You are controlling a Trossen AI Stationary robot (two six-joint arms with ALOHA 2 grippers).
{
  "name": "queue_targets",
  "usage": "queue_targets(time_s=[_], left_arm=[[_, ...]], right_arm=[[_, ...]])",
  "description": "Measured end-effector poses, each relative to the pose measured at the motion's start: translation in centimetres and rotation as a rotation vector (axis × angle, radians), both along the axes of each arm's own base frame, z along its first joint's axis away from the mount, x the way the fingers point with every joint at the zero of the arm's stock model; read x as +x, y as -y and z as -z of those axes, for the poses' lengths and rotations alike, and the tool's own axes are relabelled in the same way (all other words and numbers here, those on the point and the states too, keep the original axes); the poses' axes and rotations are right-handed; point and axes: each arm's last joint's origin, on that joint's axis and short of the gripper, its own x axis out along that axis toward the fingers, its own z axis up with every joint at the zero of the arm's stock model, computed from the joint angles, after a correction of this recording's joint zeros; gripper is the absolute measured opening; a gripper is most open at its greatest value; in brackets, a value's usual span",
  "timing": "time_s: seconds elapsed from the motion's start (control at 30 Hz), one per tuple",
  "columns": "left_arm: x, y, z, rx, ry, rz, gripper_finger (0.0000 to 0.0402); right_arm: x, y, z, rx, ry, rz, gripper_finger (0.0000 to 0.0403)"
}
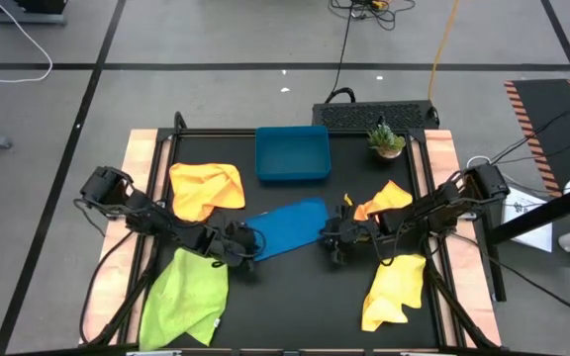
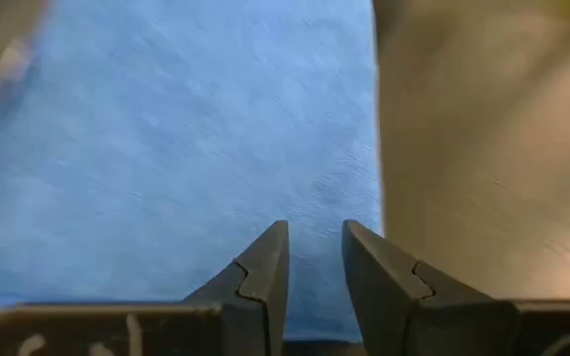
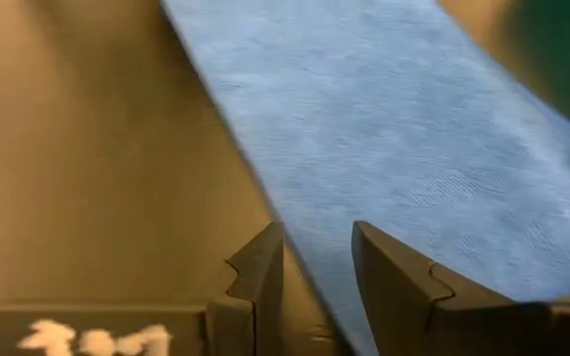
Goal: Fold microfiber towels
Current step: Fold the blue microfiber cloth
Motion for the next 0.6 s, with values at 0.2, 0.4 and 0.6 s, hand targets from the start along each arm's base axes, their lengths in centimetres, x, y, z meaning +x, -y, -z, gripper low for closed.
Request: queue_targets(time_s=[0.2,0.4,0.6], left_arm=[[1.1,0.8,1.4,-0.1,0.04,0.042,0.0099],[2.9,2.4,1.1,-0.11,0.083,0.181,0.0099],[4.8,4.9,-1.8,0.014,0.193,0.415,0.0099]], right_arm=[[0.0,1.6,0.1,-0.066,-0.015,0.096,0.0116],[0.2,2.9,0.1,-0.119,-0.027,0.112,0.0116],[0.5,2.3,-0.5,-0.111,0.027,0.04,0.0116]])
